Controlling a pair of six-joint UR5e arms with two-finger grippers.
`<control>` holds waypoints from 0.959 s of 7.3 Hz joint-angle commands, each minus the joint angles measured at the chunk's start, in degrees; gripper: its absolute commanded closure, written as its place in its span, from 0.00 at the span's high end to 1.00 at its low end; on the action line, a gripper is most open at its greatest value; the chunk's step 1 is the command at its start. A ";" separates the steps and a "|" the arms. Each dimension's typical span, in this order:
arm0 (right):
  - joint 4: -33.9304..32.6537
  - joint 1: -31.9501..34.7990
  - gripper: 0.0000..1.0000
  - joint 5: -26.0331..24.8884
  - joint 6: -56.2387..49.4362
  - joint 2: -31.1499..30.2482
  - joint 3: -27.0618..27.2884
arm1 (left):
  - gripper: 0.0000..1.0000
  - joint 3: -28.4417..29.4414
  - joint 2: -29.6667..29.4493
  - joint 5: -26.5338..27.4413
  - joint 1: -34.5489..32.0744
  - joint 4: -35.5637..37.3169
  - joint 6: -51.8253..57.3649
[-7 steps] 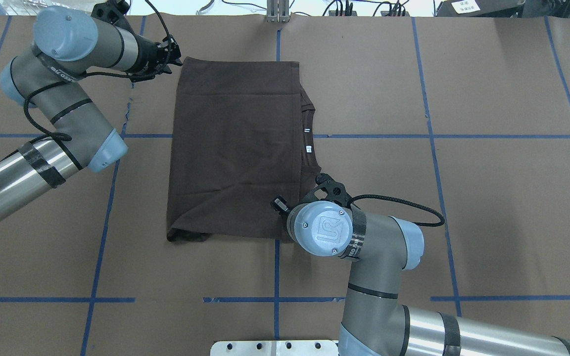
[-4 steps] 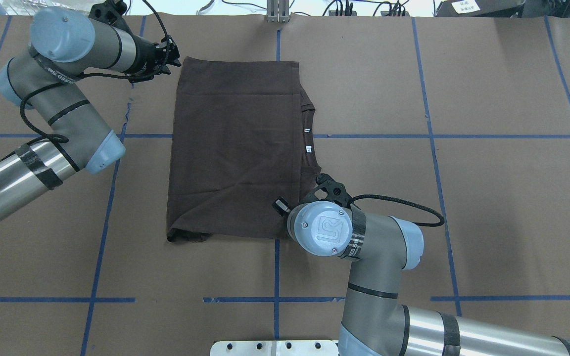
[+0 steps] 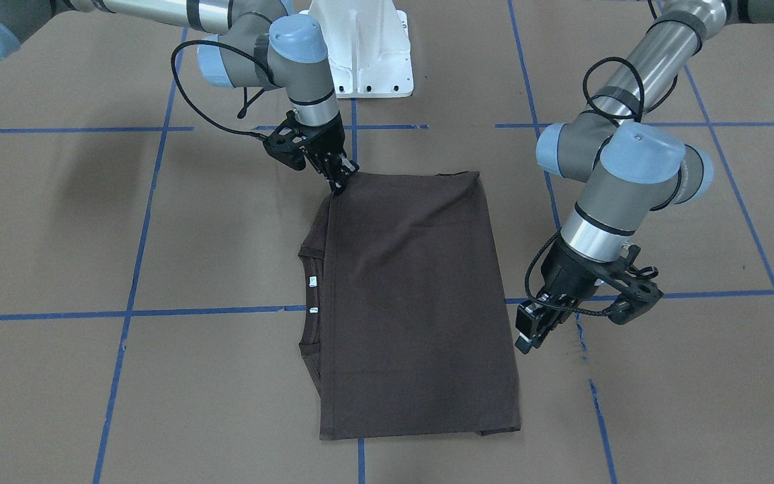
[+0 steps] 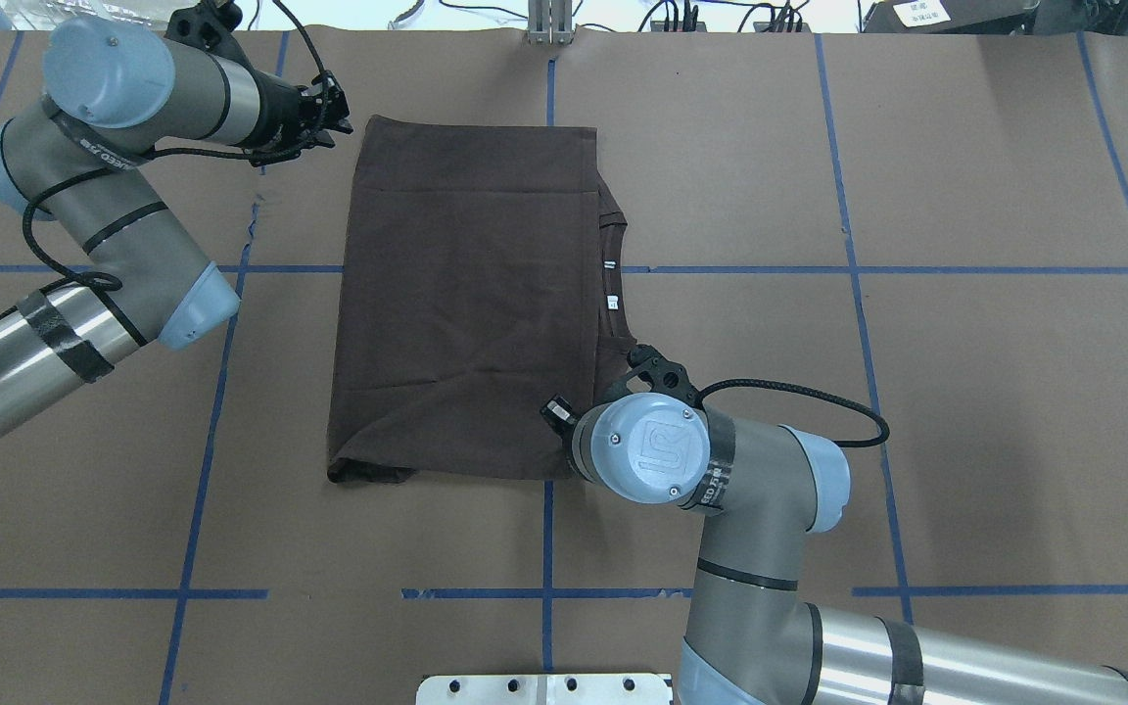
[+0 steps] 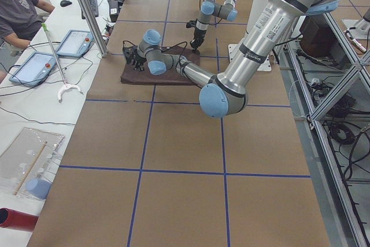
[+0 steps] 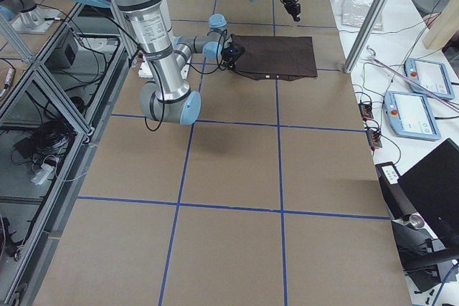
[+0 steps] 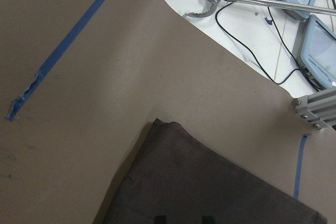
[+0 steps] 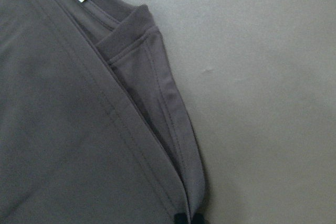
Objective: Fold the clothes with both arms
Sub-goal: 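Lower the left gripper to the shirt's other near corner and grip it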
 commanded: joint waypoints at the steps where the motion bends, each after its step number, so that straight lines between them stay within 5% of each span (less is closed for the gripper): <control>1: -1.24 -0.85 0.00 0.76 -0.03 -5.73 7.77 | 0.35 -6.09 2.98 -0.31 0.33 0.87 -3.09; 4: -10.11 -6.55 0.00 -0.11 0.58 -9.35 18.43 | 0.38 -24.95 15.42 -0.93 10.39 4.56 -6.00; 6: -10.12 -7.01 0.00 -0.12 0.50 -11.56 20.04 | 0.42 -36.84 27.20 8.95 24.34 6.84 -12.14; 7: -10.21 -7.01 0.00 -0.12 0.50 -11.74 20.12 | 0.42 -38.37 27.69 12.23 29.90 9.81 -17.12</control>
